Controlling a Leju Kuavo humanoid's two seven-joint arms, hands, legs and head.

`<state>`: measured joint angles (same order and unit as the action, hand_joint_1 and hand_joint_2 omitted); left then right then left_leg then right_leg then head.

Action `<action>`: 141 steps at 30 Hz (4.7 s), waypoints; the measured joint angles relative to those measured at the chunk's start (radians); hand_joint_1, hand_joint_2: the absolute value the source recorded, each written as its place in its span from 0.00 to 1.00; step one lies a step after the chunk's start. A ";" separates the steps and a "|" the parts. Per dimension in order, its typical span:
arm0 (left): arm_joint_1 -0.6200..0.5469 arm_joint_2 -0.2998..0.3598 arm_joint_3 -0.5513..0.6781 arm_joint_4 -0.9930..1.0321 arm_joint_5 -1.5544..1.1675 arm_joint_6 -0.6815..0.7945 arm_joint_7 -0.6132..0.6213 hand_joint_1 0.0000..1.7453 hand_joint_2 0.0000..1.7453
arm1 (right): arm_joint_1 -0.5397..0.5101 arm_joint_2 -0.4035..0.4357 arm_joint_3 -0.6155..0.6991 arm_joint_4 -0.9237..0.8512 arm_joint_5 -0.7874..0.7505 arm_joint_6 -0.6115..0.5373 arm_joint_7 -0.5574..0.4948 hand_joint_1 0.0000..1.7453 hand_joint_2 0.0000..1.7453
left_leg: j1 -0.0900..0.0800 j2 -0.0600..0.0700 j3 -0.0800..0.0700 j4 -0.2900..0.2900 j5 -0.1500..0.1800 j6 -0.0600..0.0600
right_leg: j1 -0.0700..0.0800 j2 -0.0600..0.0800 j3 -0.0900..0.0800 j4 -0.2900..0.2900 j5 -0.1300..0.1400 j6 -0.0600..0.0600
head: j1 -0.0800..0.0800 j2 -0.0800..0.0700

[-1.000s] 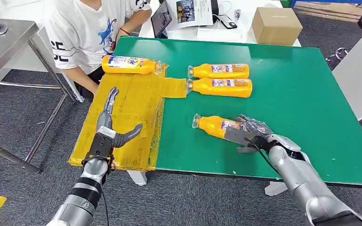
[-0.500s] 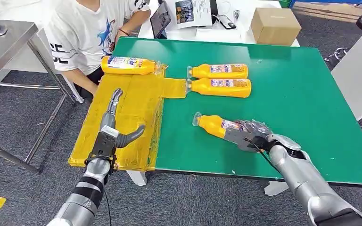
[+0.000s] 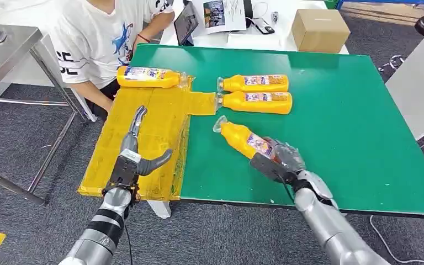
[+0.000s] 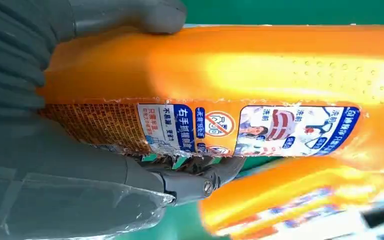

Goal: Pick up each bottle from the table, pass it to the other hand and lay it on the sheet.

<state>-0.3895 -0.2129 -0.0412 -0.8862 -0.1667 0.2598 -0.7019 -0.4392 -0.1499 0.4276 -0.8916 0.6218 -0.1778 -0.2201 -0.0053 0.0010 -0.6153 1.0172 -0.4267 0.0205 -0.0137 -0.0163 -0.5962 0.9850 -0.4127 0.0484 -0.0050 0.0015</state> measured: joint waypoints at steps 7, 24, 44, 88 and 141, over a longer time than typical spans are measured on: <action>0.008 -0.003 0.010 -0.005 -0.003 -0.004 0.000 0.00 1.00 | 0.045 0.034 -0.064 -0.070 0.005 -0.005 -0.011 1.00 1.00 | 0.000 -0.004 -0.005 0.000 0.001 0.000 | 0.000 -0.003 -0.002 0.000 -0.001 0.000 | 0.001 0.000; 0.032 -0.049 -0.069 -0.060 0.301 -0.403 0.183 0.00 1.00 | 0.228 0.244 -0.320 -0.545 -0.155 -0.501 -0.472 1.00 1.00 | -0.001 -0.004 -0.009 0.000 0.000 0.001 | -0.001 -0.003 -0.006 0.000 -0.001 0.000 | 0.001 0.000; 0.044 -0.050 -0.194 -0.089 0.385 -0.507 0.233 0.00 1.00 | 0.318 0.292 -0.259 -0.515 -0.137 -0.514 -0.476 1.00 1.00 | -0.001 -0.004 -0.010 0.000 0.000 0.001 | -0.001 -0.003 -0.007 0.000 -0.001 0.000 | 0.001 0.000; 0.029 -0.014 -0.253 0.012 0.582 -0.657 0.283 0.00 1.00 | 0.226 0.389 0.235 0.061 -0.222 -0.526 -0.473 1.00 1.00 | 0.000 -0.002 -0.010 0.000 0.000 0.000 | 0.000 -0.002 -0.009 0.000 -0.001 0.000 | 0.001 0.000; 0.055 -0.007 -0.227 -0.096 0.493 -0.483 0.226 1.00 1.00 | 0.229 0.433 0.140 -0.004 -0.254 -0.414 -0.481 0.00 0.00 | 0.000 -0.002 -0.011 0.000 0.000 0.000 | 0.000 -0.002 -0.009 0.000 -0.001 0.000 | 0.001 0.000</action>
<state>-0.3344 -0.2197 -0.2682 -0.9819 0.3261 -0.2231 -0.4761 -0.2098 0.2831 0.5676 -0.8953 0.3674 -0.5920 -0.7011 -0.0052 -0.0006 -0.6261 1.0168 -0.4266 0.0208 -0.0139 -0.0185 -0.6057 0.9851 -0.4136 0.0481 -0.0038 0.0015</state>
